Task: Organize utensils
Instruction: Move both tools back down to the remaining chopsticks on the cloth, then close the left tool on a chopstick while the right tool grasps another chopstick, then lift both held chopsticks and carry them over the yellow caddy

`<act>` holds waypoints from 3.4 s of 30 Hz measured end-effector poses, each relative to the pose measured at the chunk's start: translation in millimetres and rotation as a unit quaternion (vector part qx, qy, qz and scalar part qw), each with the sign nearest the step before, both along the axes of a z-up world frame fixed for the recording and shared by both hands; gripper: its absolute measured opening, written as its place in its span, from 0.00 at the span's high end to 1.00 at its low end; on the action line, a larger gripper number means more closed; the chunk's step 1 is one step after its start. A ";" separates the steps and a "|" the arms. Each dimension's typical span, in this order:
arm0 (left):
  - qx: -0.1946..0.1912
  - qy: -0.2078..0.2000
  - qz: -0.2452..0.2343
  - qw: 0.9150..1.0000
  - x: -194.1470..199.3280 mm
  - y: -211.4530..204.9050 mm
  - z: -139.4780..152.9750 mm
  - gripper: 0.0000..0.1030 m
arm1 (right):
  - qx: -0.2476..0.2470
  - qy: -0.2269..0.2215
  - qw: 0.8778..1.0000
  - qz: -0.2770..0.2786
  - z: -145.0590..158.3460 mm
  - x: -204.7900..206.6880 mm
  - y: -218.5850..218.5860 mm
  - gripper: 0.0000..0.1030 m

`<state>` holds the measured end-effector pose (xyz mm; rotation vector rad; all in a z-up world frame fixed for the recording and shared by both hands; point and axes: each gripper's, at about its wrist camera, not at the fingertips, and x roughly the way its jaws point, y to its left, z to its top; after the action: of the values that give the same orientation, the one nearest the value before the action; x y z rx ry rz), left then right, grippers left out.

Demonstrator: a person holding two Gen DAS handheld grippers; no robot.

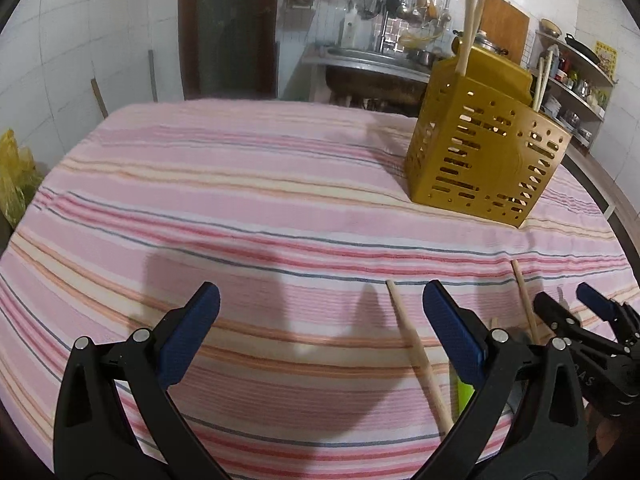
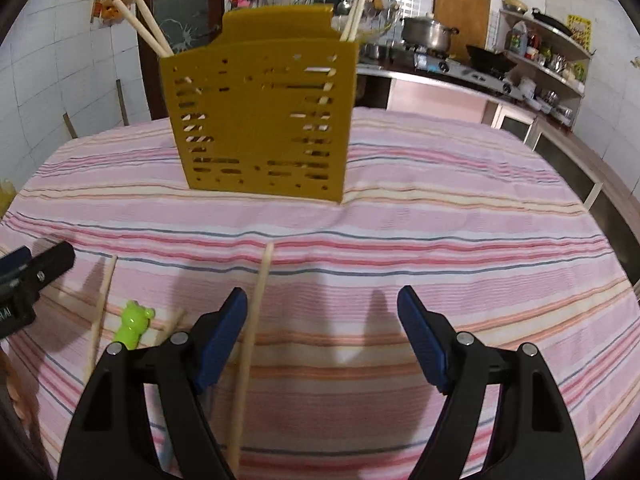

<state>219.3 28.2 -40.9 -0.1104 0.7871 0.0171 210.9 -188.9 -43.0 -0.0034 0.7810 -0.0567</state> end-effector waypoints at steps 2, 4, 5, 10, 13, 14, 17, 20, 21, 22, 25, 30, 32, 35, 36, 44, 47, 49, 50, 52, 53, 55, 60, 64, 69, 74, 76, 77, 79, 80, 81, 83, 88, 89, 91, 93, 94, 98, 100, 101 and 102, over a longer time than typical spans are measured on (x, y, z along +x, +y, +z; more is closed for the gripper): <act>0.005 0.003 0.001 1.000 1.2 -3.6 -2.2 0.05 | 0.000 0.009 1.000 0.007 -2.9 4.6 5.9 0.27; 0.016 0.005 -0.004 1.000 1.3 -9.6 -5.0 0.05 | -0.012 0.022 1.000 0.011 -8.0 8.3 12.8 0.37; 0.021 0.005 -0.006 1.000 1.5 -12.1 -5.8 0.05 | -0.017 0.032 0.999 0.016 -11.8 10.6 16.2 0.50; 0.031 0.011 -0.015 0.999 0.8 -22.0 -9.0 0.05 | -0.006 0.037 0.999 0.025 -13.0 11.1 19.5 0.68; 0.027 0.015 -0.017 0.999 -0.6 -24.2 -9.2 0.05 | 0.000 0.035 0.999 0.026 -12.4 9.6 19.2 0.86; 0.024 0.017 -0.018 0.999 -0.7 -24.8 -9.4 0.05 | 0.004 0.034 0.999 0.026 -12.0 8.9 18.3 0.89; 0.015 0.024 -0.024 0.999 -2.6 -29.4 -10.6 0.05 | 0.007 0.032 0.999 0.026 -10.4 7.3 16.6 0.92; 0.010 0.034 -0.030 0.999 -3.5 -35.2 -12.6 0.05 | 0.003 0.034 0.999 0.027 -9.4 6.5 13.6 0.92; 0.008 0.039 -0.030 0.999 -3.6 -36.9 -13.8 0.05 | 0.004 0.035 0.999 0.026 -9.3 6.0 11.7 0.92; 0.006 0.042 -0.027 0.999 -3.5 -37.3 -14.9 0.05 | 0.004 0.035 0.999 0.024 -8.8 7.1 7.9 0.92; -0.003 0.056 -0.016 0.998 -1.6 -37.6 -20.0 0.14 | 0.011 0.036 0.999 0.015 -8.2 7.5 -1.7 0.92; 0.001 0.068 -0.003 0.998 0.6 -38.5 -25.2 0.27 | 0.027 0.035 0.999 0.008 -8.6 8.0 -9.5 0.92; 0.006 0.069 -0.004 0.998 1.0 -40.3 -25.4 0.34 | 0.026 0.035 0.999 0.008 -9.3 8.3 -8.3 0.92; 0.017 0.070 -0.012 0.997 1.8 -46.6 -24.8 0.51 | 0.023 0.036 0.999 0.008 -10.2 8.9 -7.1 0.92; 0.021 0.071 -0.019 0.997 2.9 -49.3 -24.7 0.56 | 0.023 0.037 0.999 0.007 -10.5 9.4 -7.2 0.92; 0.038 0.073 -0.055 0.995 9.9 -60.4 -22.0 0.83 | 0.018 0.047 0.999 0.003 -11.7 17.8 -4.6 0.92; 0.039 0.069 -0.063 0.995 13.7 -60.8 -21.2 0.88 | 0.024 0.044 0.999 0.002 -10.7 17.0 -5.4 0.92; 0.039 0.064 -0.066 0.995 14.9 -59.8 -20.8 0.88 | 0.029 0.043 0.999 0.001 -10.3 16.1 -6.9 0.92; 0.038 0.064 -0.067 0.995 15.0 -59.4 -20.5 0.88 | 0.029 0.041 0.999 0.001 -9.8 15.3 -6.9 0.92; 0.033 0.062 -0.067 0.995 15.4 -58.4 -19.8 0.88 | 0.025 0.038 0.999 0.001 -9.3 14.8 -4.9 0.92; 0.032 0.061 -0.067 0.995 15.6 -58.2 -19.6 0.88 | 0.025 0.036 0.999 0.002 -9.2 13.8 -4.2 0.93; 0.031 0.054 -0.068 0.996 14.5 -57.9 -17.9 0.89 | 0.026 0.033 0.999 0.002 -8.5 12.5 -4.0 0.93; 0.033 0.038 -0.072 0.996 10.8 -61.6 -10.7 0.89 | 0.030 0.024 0.999 0.001 -5.9 8.9 -5.4 0.94; 0.033 0.026 -0.074 0.996 7.5 -60.8 -6.1 0.89 | 0.031 0.019 0.999 0.001 -3.9 9.7 -7.8 0.94; 0.030 0.012 -0.074 0.997 3.2 -59.5 -2.1 0.90 | 0.032 0.010 0.999 0.002 -0.9 8.7 -9.9 0.94; 0.031 -0.005 -0.070 0.997 -1.2 -58.3 1.9 0.90 | 0.033 0.000 0.999 0.000 1.2 6.0 -10.9 0.94; 0.032 -0.011 -0.071 0.997 -2.1 -57.6 3.8 0.90 | 0.033 -0.005 0.999 0.000 2.6 4.1 -10.9 0.94; 0.033 -0.015 -0.071 0.997 -2.9 -57.1 4.8 0.90 | 0.033 -0.009 0.999 0.000 3.7 2.9 -11.1 0.94; 0.031 -0.022 -0.070 0.997 -4.8 -55.6 8.0 0.90 | 0.035 -0.015 0.999 -0.001 5.7 1.0 -12.0 0.94; 0.030 -0.027 -0.068 0.997 -6.0 -53.9 10.3 0.90 | 0.037 -0.021 0.999 -0.001 7.1 -0.4 -12.5 0.94; 0.029 -0.032 -0.067 0.997 -6.9 -52.8 12.3 0.90 | 0.038 -0.024 0.999 -0.001 8.3 -0.9 -13.1 0.94; 0.029 -0.042 -0.064 0.997 -8.7 -50.6 16.5 0.90 | 0.037 -0.033 0.999 -0.002 10.2 -3.1 -13.5 0.94; 0.030 -0.063 -0.063 0.996 -12.4 -47.7 24.4 0.90 | 0.042 -0.050 0.998 -0.001 15.4 -6.5 -15.2 0.94; 0.031 -0.066 -0.063 0.995 -13.1 -47.6 26.2 0.90 | 0.045 -0.055 0.997 -0.001 17.3 -8.4 -16.1 0.94; 0.039 -0.080 -0.062 0.994 -16.7 -48.4 33.0 0.90 | 0.055 -0.070 0.996 -0.001 23.6 -14.1 -19.2 0.94; 0.045 -0.096 -0.063 0.992 -22.2 -48.2 42.0 0.90 | 0.052 -0.090 0.995 -0.002 32.2 -21.5 -20.4 0.94; 0.044 -0.101 -0.064 0.992 -24.4 -47.4 46.1 0.90 | 0.047 -0.103 0.994 -0.001 38.5 -26.3 -20.1 0.94; 0.045 -0.123 -0.067 0.989 -34.3 -46.0 63.2 0.90 | 0.045 -0.137 0.990 0.003 56.1 -39.8 -18.2 0.94; 0.048 -0.140 -0.071 0.986 -41.8 -46.2 74.0 0.91 | 0.044 -0.149 0.988 0.004 62.7 -45.2 -17.5 0.94; 0.052 -0.151 -0.073 0.984 -47.3 -47.0 80.3 0.91 | 0.044 -0.154 0.987 0.003 65.9 -47.4 -18.0 0.94; 0.054 -0.158 -0.075 0.983 -51.0 -47.3 83.9 0.91 | 0.045 -0.157 0.987 0.003 67.3 -48.7 -17.9 0.94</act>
<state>168.3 -19.2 43.1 0.0487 0.4735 -0.0977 162.2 -206.8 24.2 0.0879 0.4683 -0.0151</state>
